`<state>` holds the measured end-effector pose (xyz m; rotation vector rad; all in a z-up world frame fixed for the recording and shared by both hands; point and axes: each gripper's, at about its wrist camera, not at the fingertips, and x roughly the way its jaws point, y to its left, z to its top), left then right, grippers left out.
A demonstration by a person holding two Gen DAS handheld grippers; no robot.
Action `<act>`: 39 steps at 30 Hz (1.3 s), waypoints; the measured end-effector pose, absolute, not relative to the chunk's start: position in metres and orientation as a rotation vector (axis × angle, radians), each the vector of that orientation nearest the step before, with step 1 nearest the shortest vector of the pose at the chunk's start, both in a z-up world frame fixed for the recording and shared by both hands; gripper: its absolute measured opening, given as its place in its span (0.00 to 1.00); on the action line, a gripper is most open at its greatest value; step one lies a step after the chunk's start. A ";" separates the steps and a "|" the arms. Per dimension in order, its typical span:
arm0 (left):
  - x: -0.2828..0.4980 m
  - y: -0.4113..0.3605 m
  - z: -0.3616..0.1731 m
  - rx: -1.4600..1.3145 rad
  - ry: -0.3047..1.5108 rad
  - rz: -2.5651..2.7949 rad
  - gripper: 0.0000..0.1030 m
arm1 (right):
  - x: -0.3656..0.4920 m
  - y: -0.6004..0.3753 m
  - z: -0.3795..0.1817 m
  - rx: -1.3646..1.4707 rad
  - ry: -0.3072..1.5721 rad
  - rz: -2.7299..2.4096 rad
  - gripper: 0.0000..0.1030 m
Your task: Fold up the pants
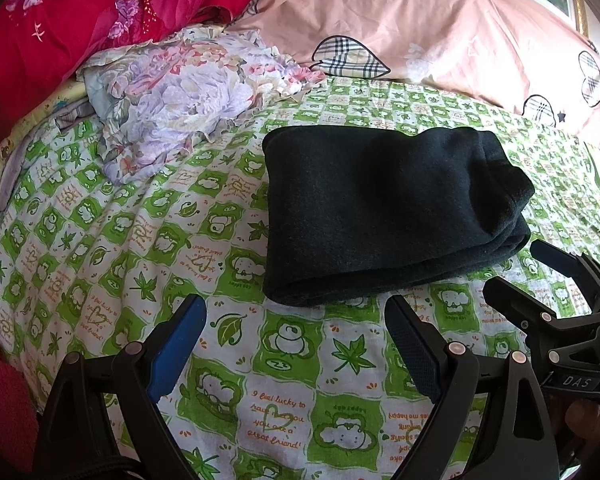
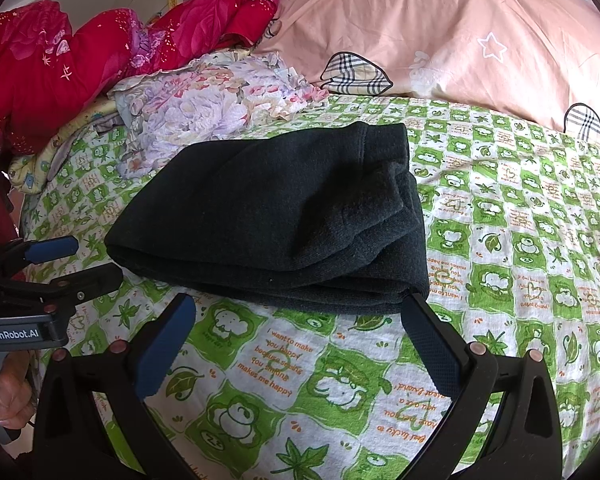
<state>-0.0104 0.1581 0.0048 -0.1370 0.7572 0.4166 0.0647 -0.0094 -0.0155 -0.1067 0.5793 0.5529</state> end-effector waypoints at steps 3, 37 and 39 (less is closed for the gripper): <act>-0.010 0.158 0.005 -0.136 0.757 0.415 0.89 | 0.065 -0.009 -0.015 -0.107 0.579 0.553 0.99; 0.003 0.153 0.028 -0.123 0.749 0.369 0.90 | 0.069 -0.018 0.025 -0.049 0.572 0.564 0.99; 0.004 0.152 0.028 -0.117 0.751 0.368 0.90 | 0.069 -0.018 0.025 -0.049 0.574 0.566 0.99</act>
